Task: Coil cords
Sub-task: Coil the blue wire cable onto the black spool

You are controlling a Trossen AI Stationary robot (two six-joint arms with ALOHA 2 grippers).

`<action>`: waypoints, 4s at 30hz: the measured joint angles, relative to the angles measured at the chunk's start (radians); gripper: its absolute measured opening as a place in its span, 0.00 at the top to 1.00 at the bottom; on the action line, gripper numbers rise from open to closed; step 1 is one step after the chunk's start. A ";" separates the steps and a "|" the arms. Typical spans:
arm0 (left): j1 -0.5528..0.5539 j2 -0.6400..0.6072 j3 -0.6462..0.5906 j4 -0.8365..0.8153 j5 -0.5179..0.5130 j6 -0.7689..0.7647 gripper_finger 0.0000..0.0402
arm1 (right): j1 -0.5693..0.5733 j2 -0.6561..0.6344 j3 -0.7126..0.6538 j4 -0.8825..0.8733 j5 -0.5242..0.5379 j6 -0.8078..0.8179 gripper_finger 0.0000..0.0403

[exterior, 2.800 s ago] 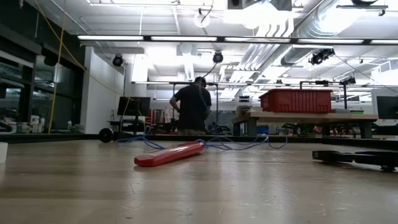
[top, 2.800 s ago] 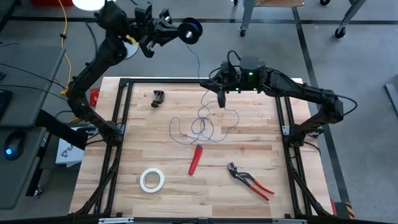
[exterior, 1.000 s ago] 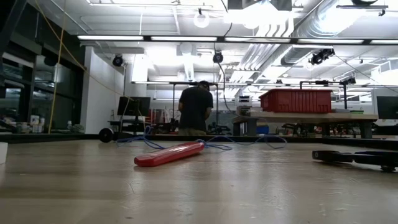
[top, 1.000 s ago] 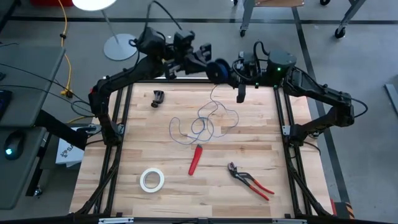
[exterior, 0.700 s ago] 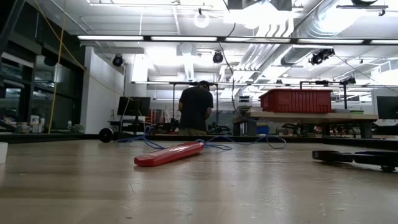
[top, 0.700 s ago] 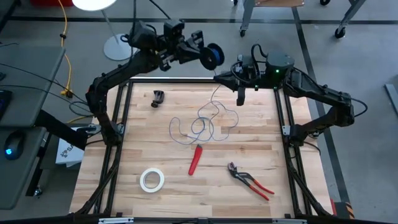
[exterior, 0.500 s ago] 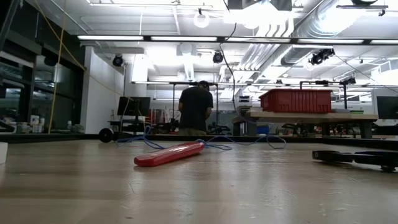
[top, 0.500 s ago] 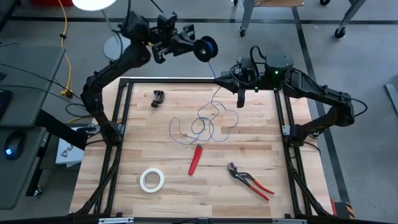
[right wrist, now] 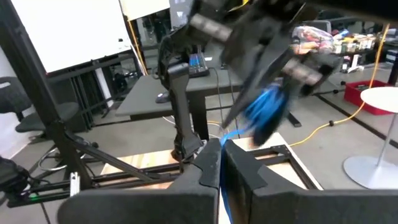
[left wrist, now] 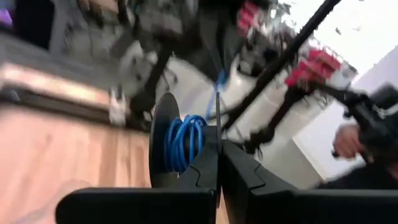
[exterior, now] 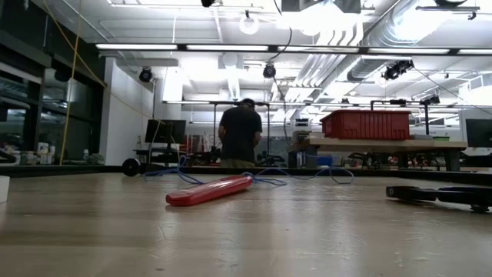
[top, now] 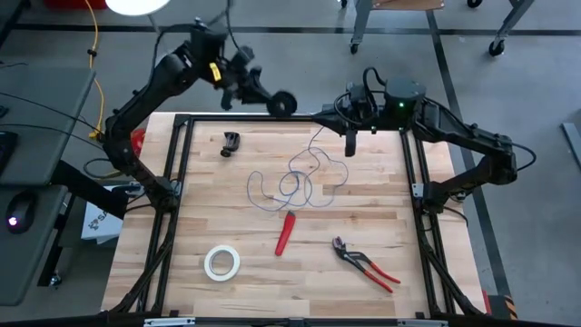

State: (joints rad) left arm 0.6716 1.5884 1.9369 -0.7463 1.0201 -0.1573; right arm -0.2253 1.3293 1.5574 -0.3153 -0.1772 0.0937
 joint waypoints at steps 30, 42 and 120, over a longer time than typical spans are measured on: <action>-0.255 0.199 -0.002 1.166 0.039 -0.626 1.00 | -0.063 -0.001 0.000 0.163 -0.097 0.120 0.93; -0.237 0.196 0.000 1.333 -0.091 -0.642 1.00 | -0.054 0.048 -0.001 0.160 0.008 0.139 0.64; -0.205 0.102 -0.001 0.010 0.040 -0.008 1.00 | -0.095 -0.008 -0.001 0.078 -0.018 0.049 1.00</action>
State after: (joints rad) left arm 0.4668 1.6905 1.9362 -0.7363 1.0606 -0.1649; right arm -0.3205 1.3218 1.5566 -0.2370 -0.1956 0.1431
